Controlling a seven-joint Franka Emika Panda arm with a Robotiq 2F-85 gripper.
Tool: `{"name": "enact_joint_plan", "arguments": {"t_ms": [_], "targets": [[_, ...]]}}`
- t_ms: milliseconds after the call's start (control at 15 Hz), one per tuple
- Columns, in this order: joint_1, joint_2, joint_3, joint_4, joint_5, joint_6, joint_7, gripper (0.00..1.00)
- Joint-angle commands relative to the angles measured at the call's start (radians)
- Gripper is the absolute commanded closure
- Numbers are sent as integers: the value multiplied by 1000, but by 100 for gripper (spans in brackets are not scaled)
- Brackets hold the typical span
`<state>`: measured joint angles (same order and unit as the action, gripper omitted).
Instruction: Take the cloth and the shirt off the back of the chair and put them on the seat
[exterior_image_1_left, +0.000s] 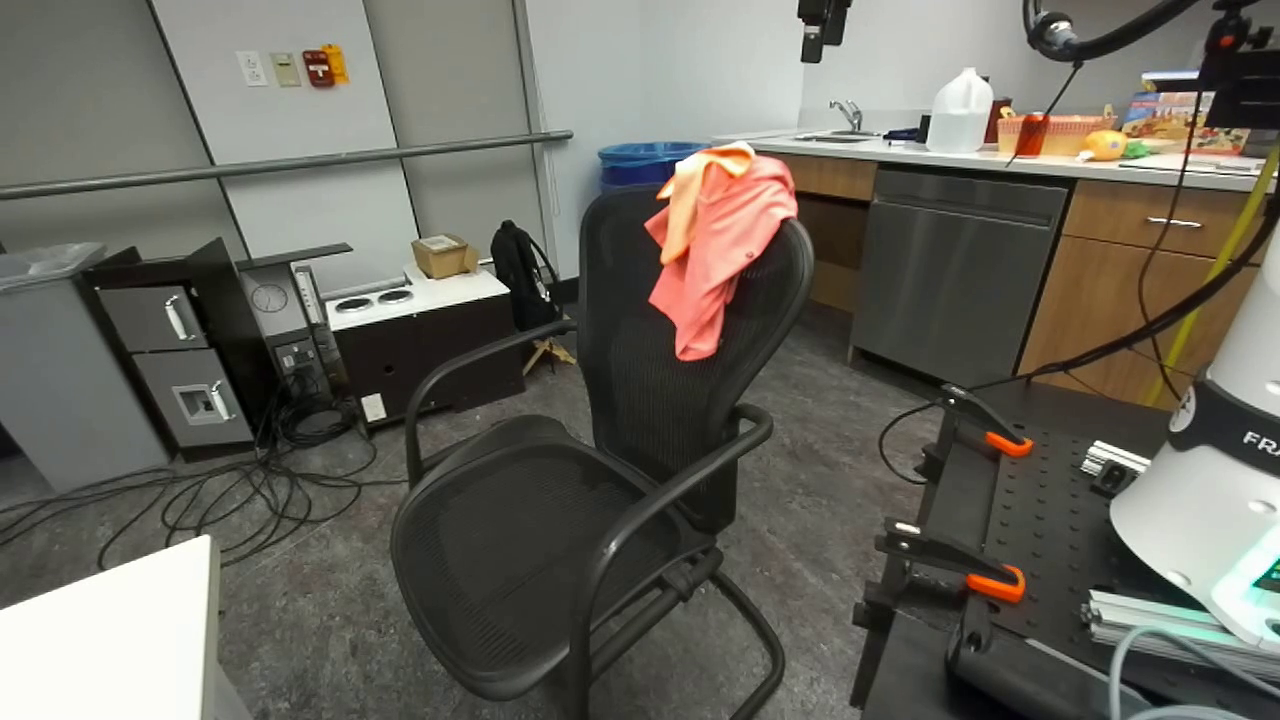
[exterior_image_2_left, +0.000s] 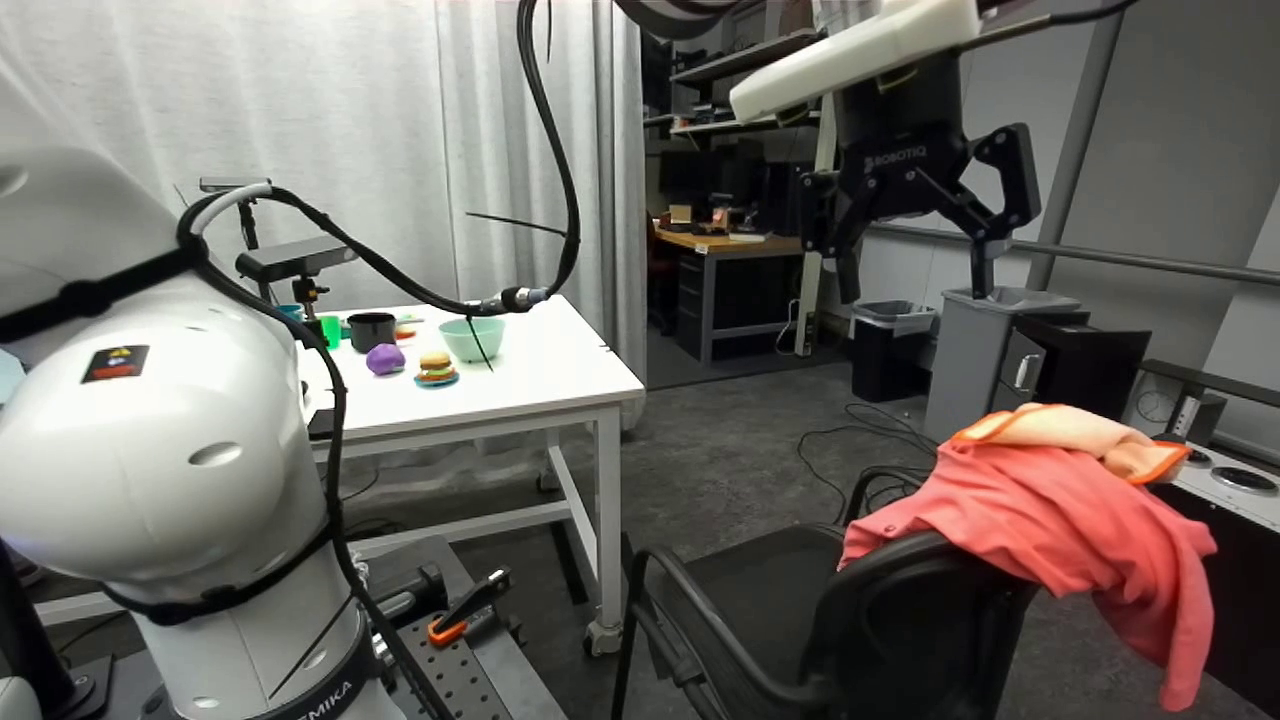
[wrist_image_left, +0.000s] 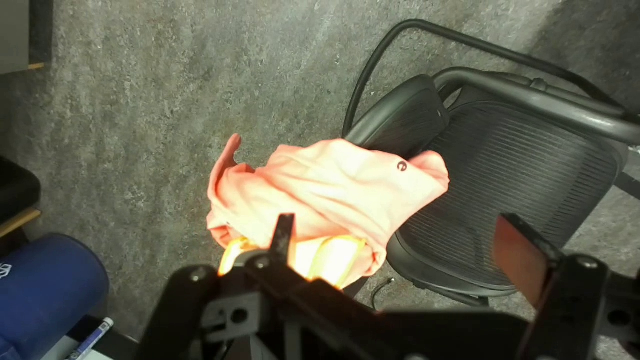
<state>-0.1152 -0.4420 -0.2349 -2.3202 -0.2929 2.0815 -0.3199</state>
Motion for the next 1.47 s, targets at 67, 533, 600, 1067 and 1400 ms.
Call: {"name": "enact_joint_plan", "arguments": {"t_ms": [67,533,600,1067,1400], "targets": [[-13,2,11,2,7,-2,-5,0],[-44,158,0,90,23,34,112,0],[-49,186,-2,106,29,40,125,0],[-66,409,-3,267,141,101,199,0],[-81,568,5,411,235,124,258,0]]}}
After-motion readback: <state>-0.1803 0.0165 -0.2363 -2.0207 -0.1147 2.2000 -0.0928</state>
